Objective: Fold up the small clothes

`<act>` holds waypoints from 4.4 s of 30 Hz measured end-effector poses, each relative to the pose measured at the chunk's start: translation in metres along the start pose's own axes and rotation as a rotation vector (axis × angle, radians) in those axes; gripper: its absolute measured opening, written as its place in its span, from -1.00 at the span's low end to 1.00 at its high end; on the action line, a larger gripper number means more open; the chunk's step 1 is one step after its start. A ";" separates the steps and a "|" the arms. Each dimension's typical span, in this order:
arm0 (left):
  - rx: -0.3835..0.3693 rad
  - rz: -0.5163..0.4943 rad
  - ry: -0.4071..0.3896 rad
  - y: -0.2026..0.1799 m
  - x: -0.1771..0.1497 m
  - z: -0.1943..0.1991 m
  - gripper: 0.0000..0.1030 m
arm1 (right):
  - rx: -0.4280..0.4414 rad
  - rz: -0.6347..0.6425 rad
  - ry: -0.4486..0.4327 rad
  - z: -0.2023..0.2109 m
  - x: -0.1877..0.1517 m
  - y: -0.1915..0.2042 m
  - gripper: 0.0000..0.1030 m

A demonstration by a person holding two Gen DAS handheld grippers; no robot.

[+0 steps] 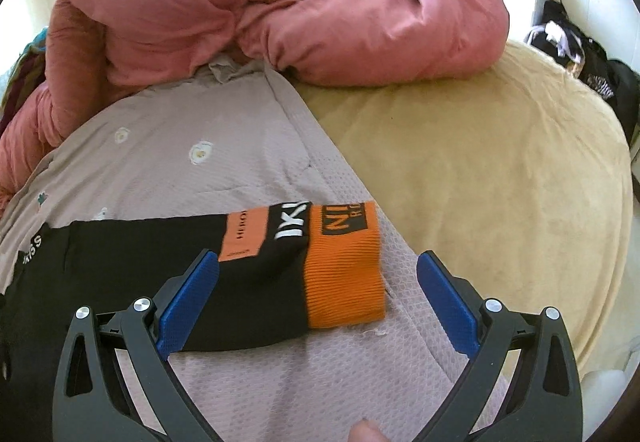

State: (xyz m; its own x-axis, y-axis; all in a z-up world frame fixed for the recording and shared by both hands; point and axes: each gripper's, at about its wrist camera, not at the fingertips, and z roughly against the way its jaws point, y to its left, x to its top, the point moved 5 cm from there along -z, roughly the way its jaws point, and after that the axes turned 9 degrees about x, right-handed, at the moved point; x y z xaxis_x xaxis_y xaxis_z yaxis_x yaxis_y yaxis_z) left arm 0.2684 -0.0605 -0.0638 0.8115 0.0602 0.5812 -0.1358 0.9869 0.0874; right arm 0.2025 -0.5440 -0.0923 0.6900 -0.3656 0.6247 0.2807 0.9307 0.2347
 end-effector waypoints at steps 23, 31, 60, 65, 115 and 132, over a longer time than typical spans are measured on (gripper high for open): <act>-0.013 -0.022 0.019 0.003 -0.034 -0.017 0.83 | 0.140 -0.071 0.045 -0.040 0.003 -0.014 -0.65; -0.008 -0.033 -0.007 0.007 -0.036 -0.001 0.83 | 0.261 0.011 -0.035 0.000 0.011 0.032 -0.76; -0.041 0.048 -0.001 0.065 -0.047 0.007 0.83 | 0.726 0.311 0.088 0.020 -0.016 0.337 -0.77; -0.075 0.086 0.011 0.070 -0.051 0.004 0.83 | 0.752 0.337 0.129 0.009 -0.027 0.369 -0.77; -0.084 0.185 -0.140 0.114 -0.010 0.000 -0.92 | 0.509 0.293 0.033 -0.022 -0.049 0.282 0.08; -0.047 0.171 -0.109 0.137 -0.020 0.007 -0.32 | 0.510 0.490 0.124 -0.045 -0.088 0.339 0.08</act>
State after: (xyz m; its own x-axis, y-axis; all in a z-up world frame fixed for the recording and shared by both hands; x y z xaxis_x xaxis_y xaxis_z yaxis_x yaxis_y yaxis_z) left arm 0.2293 0.0722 -0.0576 0.7121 0.2136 0.6688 -0.2378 0.9697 -0.0566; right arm 0.2667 -0.1975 -0.1008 0.7361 0.1250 0.6652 -0.4067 0.8673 0.2871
